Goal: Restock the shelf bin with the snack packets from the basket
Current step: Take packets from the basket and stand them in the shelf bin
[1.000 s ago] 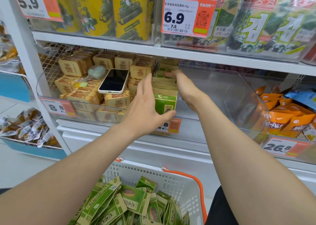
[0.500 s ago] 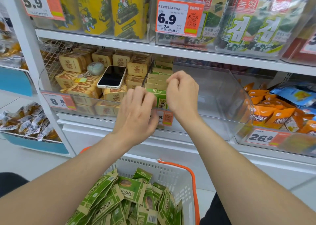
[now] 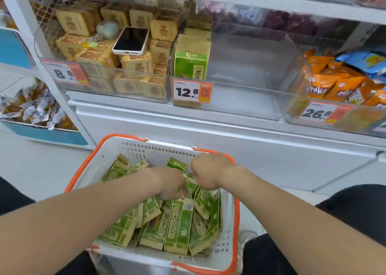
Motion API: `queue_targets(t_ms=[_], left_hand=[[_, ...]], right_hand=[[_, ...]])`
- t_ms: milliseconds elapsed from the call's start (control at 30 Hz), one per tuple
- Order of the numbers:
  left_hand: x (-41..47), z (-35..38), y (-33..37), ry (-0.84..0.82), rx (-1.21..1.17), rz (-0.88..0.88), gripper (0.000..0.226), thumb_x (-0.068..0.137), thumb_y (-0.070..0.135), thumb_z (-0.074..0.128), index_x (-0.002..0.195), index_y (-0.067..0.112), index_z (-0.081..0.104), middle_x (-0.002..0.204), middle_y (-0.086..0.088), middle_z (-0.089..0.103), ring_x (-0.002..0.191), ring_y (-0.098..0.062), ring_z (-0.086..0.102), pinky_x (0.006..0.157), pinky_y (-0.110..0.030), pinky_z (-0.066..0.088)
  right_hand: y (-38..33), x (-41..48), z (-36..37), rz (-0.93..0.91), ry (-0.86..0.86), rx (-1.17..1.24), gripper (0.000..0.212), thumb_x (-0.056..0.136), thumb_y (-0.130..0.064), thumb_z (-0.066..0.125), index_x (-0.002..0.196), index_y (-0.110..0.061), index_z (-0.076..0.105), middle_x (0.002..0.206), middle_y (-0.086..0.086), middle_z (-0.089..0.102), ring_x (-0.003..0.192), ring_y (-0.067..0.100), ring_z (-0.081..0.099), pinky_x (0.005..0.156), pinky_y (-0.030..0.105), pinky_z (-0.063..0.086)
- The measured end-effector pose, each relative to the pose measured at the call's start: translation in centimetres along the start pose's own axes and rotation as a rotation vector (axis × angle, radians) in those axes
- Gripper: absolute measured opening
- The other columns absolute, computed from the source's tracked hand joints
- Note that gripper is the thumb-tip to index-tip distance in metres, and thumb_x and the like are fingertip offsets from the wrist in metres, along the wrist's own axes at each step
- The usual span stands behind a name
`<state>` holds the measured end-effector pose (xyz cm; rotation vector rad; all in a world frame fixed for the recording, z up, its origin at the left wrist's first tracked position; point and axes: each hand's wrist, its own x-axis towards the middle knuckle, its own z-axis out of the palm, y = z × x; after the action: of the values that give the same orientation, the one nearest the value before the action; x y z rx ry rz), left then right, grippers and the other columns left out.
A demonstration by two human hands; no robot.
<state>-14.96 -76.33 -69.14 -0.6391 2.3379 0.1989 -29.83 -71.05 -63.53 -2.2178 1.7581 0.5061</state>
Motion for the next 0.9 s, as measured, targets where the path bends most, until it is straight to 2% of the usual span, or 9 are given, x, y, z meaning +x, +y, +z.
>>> queue_targets(t_ms=[133, 200, 267, 367, 467, 533, 667, 733, 900], left_hand=[[0.1, 1.6, 2.0, -0.099, 0.093, 0.030, 0.051, 0.107, 0.025, 0.046, 0.157, 0.018, 0.040, 0.137, -0.013, 0.061, 0.108, -0.035, 0.063, 0.083, -0.044, 0.054], [0.1, 2.2, 2.3, -0.095, 0.141, 0.037, 0.046, 0.105, 0.022, 0.048, 0.151, 0.016, 0.046, 0.125, -0.011, 0.064, 0.098, -0.033, 0.064, 0.081, -0.044, 0.057], [0.3, 2.7, 2.2, -0.089, 0.182, 0.041, 0.036, 0.104, 0.021, 0.048, 0.139, 0.015, 0.056, 0.112, -0.008, 0.065, 0.094, -0.030, 0.067, 0.079, -0.045, 0.060], [0.5, 2.9, 2.1, -0.071, 0.186, 0.046, 0.033, 0.103, 0.019, 0.047, 0.134, 0.015, 0.057, 0.102, -0.005, 0.060, 0.084, -0.027, 0.065, 0.063, -0.039, 0.055], [0.7, 2.6, 2.1, -0.058, 0.163, 0.053, 0.031, 0.105, 0.019, 0.046, 0.134, 0.015, 0.056, 0.099, -0.004, 0.054, 0.082, -0.026, 0.061, 0.062, -0.038, 0.050], [0.9, 2.5, 1.9, -0.056, 0.133, 0.045, 0.032, 0.104, 0.017, 0.046, 0.134, 0.016, 0.057, 0.098, -0.002, 0.053, 0.084, -0.026, 0.061, 0.066, -0.039, 0.053], [0.8, 2.4, 1.6, -0.062, 0.049, 0.043, 0.043, 0.101, 0.006, 0.048, 0.142, 0.017, 0.055, 0.109, -0.005, 0.060, 0.086, -0.026, 0.060, 0.070, -0.041, 0.056], [0.8, 2.5, 1.2, -0.043, 0.001, 0.032, 0.048, 0.099, 0.005, 0.050, 0.146, 0.017, 0.053, 0.110, -0.004, 0.063, 0.083, -0.024, 0.061, 0.063, -0.036, 0.050], [0.8, 1.4, 0.5, 0.079, -0.554, -0.084, 0.053, 0.101, 0.000, 0.051, 0.150, 0.007, 0.033, 0.094, -0.003, 0.060, 0.073, -0.015, 0.059, 0.055, -0.025, 0.044]], right_hand=[[0.1, 0.2, 5.9, -0.053, -0.245, -0.106, 0.031, 0.093, -0.002, 0.060, 0.074, -0.019, 0.042, 0.079, 0.002, 0.048, 0.084, 0.029, 0.058, 0.067, 0.038, 0.047], [-0.2, -0.1, 8.1, -0.086, -0.355, -0.188, 0.014, 0.093, -0.008, 0.066, 0.101, -0.014, 0.057, 0.100, 0.007, 0.060, 0.095, 0.030, 0.062, 0.078, 0.041, 0.052], [-0.4, -0.2, 10.1, -0.110, -0.482, -0.259, 0.050, 0.094, -0.022, 0.070, 0.139, -0.014, 0.049, 0.122, 0.013, 0.059, 0.103, 0.031, 0.059, 0.087, 0.043, 0.051], [-0.7, -0.3, 11.3, -0.137, -0.580, -0.329, 0.085, 0.096, -0.038, 0.074, 0.159, -0.010, 0.025, 0.123, 0.015, 0.060, 0.111, 0.032, 0.059, 0.101, 0.048, 0.047], [-0.9, 0.2, 12.1, -0.190, -0.480, -0.389, 0.059, 0.102, -0.017, 0.065, 0.153, -0.004, 0.038, 0.107, 0.011, 0.062, 0.095, 0.029, 0.062, 0.089, 0.042, 0.053], [-0.9, 0.6, 12.6, -0.310, -0.433, -0.471, 0.038, 0.100, -0.003, 0.061, 0.138, -0.002, 0.058, 0.114, 0.014, 0.066, 0.086, 0.029, 0.067, 0.076, 0.041, 0.061], [-0.6, 1.0, 12.1, -0.379, -0.351, -0.493, 0.013, 0.101, -0.004, 0.058, 0.108, -0.002, 0.069, 0.083, 0.008, 0.062, 0.074, 0.027, 0.068, 0.066, 0.040, 0.062], [-0.1, 1.7, 10.8, -0.326, -0.263, -0.341, 0.019, 0.102, -0.017, 0.063, 0.087, -0.007, 0.056, 0.083, 0.004, 0.061, 0.072, 0.025, 0.062, 0.065, 0.038, 0.058], [2.4, 3.5, 7.3, -0.001, 0.129, 0.261, 0.023, 0.093, -0.001, 0.055, 0.104, -0.020, 0.049, 0.082, -0.006, 0.054, 0.080, 0.025, 0.060, 0.056, 0.034, 0.041]])
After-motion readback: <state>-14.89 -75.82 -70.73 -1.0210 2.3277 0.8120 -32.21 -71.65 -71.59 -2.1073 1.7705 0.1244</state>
